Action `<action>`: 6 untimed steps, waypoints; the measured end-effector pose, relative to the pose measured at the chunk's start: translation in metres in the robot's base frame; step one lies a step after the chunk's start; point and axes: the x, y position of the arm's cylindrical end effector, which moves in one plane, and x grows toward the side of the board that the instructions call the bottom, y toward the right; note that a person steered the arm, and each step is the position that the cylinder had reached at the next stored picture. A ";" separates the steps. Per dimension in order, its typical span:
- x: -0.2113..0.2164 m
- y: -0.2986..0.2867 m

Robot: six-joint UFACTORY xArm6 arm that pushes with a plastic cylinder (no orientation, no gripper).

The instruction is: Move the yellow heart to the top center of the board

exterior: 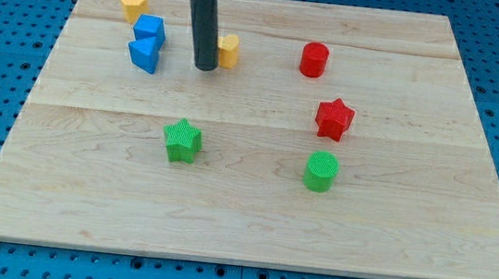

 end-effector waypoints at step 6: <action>-0.080 0.047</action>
